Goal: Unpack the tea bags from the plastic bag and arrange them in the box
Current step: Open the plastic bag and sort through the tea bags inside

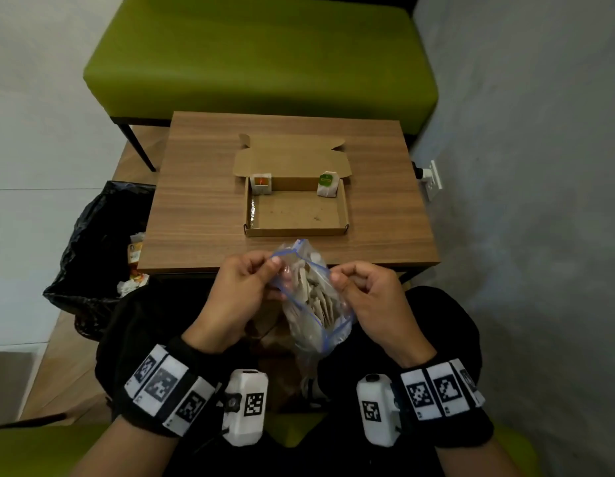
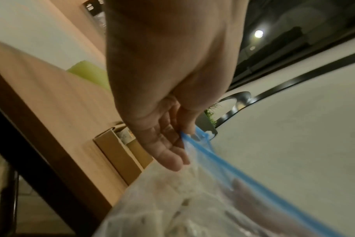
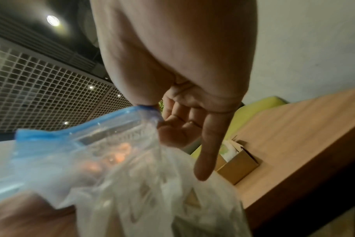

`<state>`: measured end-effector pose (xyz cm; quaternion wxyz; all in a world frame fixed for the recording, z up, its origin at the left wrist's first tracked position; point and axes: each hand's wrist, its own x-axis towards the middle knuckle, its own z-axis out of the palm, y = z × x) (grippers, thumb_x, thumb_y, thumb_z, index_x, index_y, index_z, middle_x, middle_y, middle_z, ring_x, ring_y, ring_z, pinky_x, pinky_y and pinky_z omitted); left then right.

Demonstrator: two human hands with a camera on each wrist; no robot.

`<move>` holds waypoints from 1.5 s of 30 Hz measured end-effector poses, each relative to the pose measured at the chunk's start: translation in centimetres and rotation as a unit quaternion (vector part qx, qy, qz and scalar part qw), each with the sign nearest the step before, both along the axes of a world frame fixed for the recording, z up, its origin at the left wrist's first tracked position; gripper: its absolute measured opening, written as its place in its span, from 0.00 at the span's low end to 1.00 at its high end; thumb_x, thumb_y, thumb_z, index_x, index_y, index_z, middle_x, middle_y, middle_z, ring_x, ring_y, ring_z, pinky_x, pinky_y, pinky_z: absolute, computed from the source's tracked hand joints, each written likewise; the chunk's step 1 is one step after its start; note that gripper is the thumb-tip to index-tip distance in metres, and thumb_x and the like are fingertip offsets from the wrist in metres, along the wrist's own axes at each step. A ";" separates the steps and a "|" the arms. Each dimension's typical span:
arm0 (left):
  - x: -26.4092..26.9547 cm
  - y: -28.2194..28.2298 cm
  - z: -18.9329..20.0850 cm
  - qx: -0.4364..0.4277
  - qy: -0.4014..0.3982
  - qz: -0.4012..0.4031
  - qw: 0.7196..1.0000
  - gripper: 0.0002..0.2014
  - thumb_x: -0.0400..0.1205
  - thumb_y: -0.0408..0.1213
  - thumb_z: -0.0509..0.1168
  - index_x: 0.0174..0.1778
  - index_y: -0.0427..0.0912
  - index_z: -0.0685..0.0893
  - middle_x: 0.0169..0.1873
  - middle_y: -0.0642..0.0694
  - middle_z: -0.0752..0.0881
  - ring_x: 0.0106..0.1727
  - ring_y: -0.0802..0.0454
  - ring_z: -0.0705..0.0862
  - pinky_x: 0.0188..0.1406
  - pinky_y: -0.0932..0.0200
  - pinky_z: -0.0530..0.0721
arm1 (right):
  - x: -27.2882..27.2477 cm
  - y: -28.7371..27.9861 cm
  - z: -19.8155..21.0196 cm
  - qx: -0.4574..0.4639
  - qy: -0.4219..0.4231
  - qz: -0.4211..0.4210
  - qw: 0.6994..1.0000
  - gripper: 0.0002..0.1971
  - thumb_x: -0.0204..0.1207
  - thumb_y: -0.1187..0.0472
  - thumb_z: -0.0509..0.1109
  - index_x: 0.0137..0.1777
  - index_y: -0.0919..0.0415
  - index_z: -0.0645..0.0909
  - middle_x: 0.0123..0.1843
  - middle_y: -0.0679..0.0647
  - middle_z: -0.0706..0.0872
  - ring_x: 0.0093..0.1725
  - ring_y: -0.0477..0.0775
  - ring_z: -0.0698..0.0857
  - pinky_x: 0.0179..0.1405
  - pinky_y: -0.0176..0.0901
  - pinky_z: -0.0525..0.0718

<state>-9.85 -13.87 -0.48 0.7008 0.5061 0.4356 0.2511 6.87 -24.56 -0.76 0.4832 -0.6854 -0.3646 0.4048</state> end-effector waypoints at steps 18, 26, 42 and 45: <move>-0.2 0.1 -2.6 -0.168 -0.024 0.030 0.985 0.15 0.88 0.31 0.58 0.37 0.35 0.83 0.27 0.44 0.79 0.29 0.53 0.76 0.29 0.66 0.78 | -0.1 1.0 0.2 -0.134 0.305 -0.054 0.941 0.15 0.89 0.64 0.57 0.45 0.62 0.83 0.39 0.57 0.90 0.39 0.53 0.89 0.43 0.46 0.84; -0.2 0.5 -1.0 0.350 0.158 -0.152 0.911 0.17 0.84 0.40 0.66 0.69 0.54 0.79 0.63 0.62 0.77 0.60 0.68 0.77 0.57 0.74 0.76 | -0.8 1.3 -0.9 -0.151 0.219 -0.011 0.964 0.15 0.88 0.60 0.59 0.44 0.58 0.85 0.46 0.65 0.81 0.44 0.61 0.81 0.49 0.50 0.80; 0.1 0.5 -3.8 0.117 0.117 0.056 0.985 0.18 0.87 0.47 0.61 0.42 0.37 0.86 0.35 0.43 0.91 0.38 0.44 0.89 0.40 0.44 0.87 | 1.1 0.1 1.7 -0.138 -0.125 -0.002 0.983 0.13 0.68 0.50 0.82 0.52 0.50 0.88 0.45 0.48 0.89 0.45 0.47 0.87 0.46 0.40 0.87; -0.1 0.2 -4.0 0.164 0.134 0.095 0.973 0.19 0.87 0.52 0.60 0.41 0.43 0.86 0.34 0.39 0.89 0.37 0.39 0.88 0.39 0.38 0.86 | 0.9 -0.1 2.0 -0.191 -0.287 0.015 0.939 0.15 0.66 0.36 0.78 0.43 0.44 0.85 0.34 0.43 0.85 0.35 0.40 0.84 0.37 0.44 0.87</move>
